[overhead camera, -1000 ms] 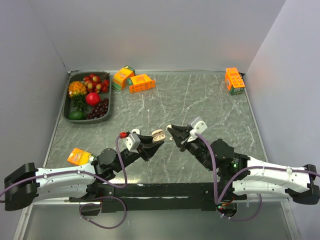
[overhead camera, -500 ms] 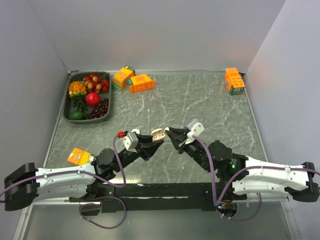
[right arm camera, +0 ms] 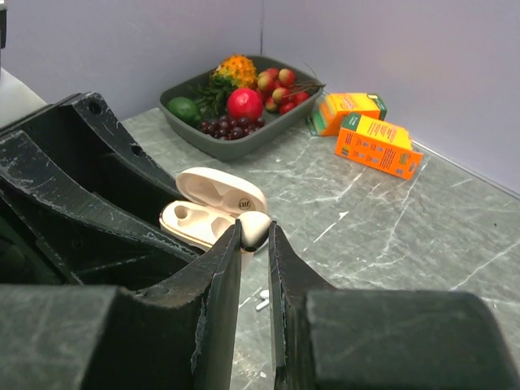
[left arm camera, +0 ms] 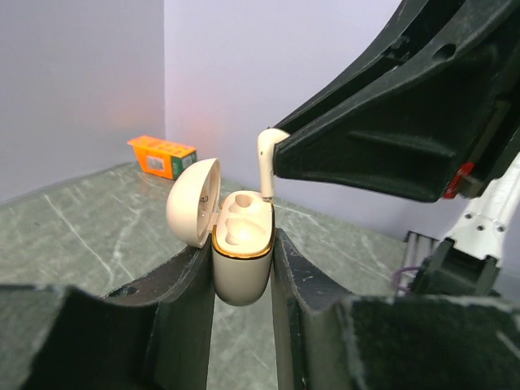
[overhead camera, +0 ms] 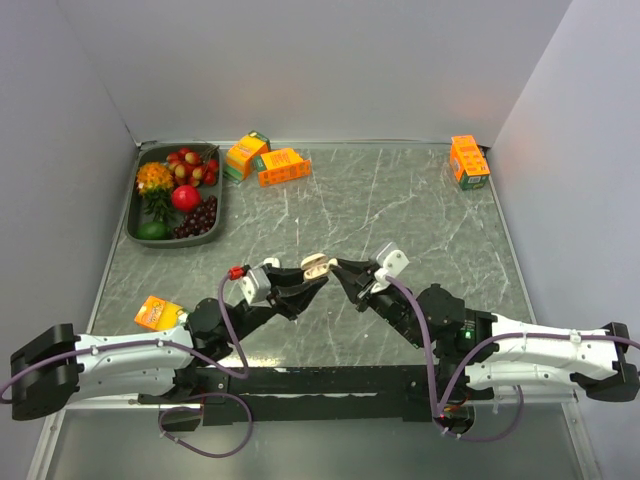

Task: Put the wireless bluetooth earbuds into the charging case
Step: Place the earbud in the charging case.

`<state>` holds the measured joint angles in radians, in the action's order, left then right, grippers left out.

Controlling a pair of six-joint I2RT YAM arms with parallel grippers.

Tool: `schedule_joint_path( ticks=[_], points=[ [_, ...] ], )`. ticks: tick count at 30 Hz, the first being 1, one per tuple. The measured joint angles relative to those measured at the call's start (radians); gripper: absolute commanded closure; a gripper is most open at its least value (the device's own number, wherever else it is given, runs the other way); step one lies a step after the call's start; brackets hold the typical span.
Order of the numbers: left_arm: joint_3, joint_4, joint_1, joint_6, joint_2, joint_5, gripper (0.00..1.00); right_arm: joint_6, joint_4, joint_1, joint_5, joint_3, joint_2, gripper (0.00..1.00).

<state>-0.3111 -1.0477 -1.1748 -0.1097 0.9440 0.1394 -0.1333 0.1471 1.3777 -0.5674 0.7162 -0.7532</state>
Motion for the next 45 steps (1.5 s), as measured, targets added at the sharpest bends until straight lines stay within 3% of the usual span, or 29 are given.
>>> schedule_joint_path(
  ticks=[9, 18, 27, 32, 45],
  points=[
    [0.002, -0.05, 0.0, 0.151, 0.057, -0.003, 0.99, -0.029, 0.008, 0.008, 0.002, 0.0, 0.017, 1.0],
    [-0.016, -0.051, 0.0, 0.15, 0.074, -0.002, 0.99, -0.124, 0.064, 0.041, -0.047, -0.003, 0.015, 1.0],
    [-0.031, -0.053, 0.001, 0.139, 0.079, 0.008, 0.99, -0.489, 0.427, 0.18, -0.245, -0.095, -0.082, 1.0],
    [-0.034, -0.053, 0.001, 0.134, 0.081, 0.013, 0.99, -0.621, 0.545, 0.195, -0.302, -0.12, -0.122, 1.0],
    [-0.034, -0.052, 0.003, 0.125, 0.081, 0.016, 0.99, -0.621, 0.568, 0.195, -0.34, -0.12, -0.106, 1.0]
  ],
)
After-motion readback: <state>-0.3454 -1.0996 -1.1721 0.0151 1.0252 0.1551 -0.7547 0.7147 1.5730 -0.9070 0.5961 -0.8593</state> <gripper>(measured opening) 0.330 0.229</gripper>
